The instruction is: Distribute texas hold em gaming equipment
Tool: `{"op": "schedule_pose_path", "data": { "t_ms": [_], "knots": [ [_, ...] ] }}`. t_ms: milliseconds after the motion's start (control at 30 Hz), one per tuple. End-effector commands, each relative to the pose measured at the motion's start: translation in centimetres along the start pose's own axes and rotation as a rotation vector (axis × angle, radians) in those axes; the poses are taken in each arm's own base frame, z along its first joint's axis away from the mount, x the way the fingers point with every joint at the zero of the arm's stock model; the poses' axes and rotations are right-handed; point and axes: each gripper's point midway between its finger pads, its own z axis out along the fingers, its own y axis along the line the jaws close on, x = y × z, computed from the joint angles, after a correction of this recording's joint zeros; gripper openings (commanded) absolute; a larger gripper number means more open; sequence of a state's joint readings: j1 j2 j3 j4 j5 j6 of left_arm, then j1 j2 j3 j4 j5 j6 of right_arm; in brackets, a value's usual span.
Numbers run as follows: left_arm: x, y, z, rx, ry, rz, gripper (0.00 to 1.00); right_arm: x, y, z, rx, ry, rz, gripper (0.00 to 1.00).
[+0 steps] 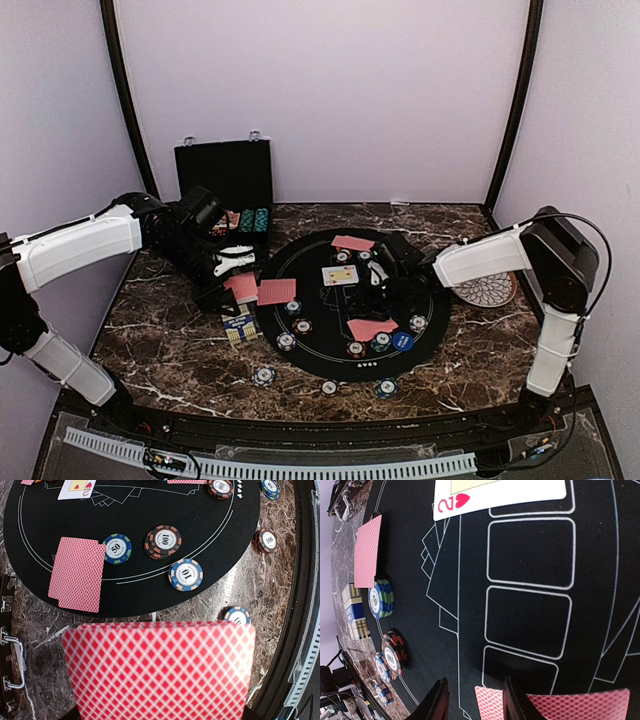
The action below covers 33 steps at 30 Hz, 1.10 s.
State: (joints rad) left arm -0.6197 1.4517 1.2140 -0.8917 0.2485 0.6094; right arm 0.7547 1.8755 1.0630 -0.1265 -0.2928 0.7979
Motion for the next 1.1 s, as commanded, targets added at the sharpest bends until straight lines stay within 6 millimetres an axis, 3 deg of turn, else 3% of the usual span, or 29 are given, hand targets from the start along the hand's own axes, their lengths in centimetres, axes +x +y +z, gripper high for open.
{"op": "schedule_pose_path", "data": {
  "t_ms": [0, 233, 600, 800, 1067],
  "knots": [
    [-0.4, -0.3, -1.4, -0.01, -0.03, 0.014, 0.0, 1.8, -1.5, -0.4, 0.056, 0.028, 0.029, 0.38],
    [-0.4, -0.3, -1.4, -0.011, -0.033, 0.014, 0.0, 0.9, -0.5, -1.2, 0.046, 0.011, 0.013, 0.38],
    [-0.4, -0.2, -1.6, -0.017, -0.031, 0.011, 0.0, -5.7, 3.5, -2.0, -0.035, -0.089, -0.008, 0.39],
    [-0.3, -0.3, -1.8, -0.025, -0.032, 0.017, 0.0, -8.6, 1.8, -0.5, -0.01, -0.094, 0.029, 0.34],
    [-0.2, -0.4, -1.7, -0.021, -0.031, 0.021, 0.0, -8.6, -2.3, -0.2, -0.018, -0.072, 0.111, 0.32]
  ]
}}
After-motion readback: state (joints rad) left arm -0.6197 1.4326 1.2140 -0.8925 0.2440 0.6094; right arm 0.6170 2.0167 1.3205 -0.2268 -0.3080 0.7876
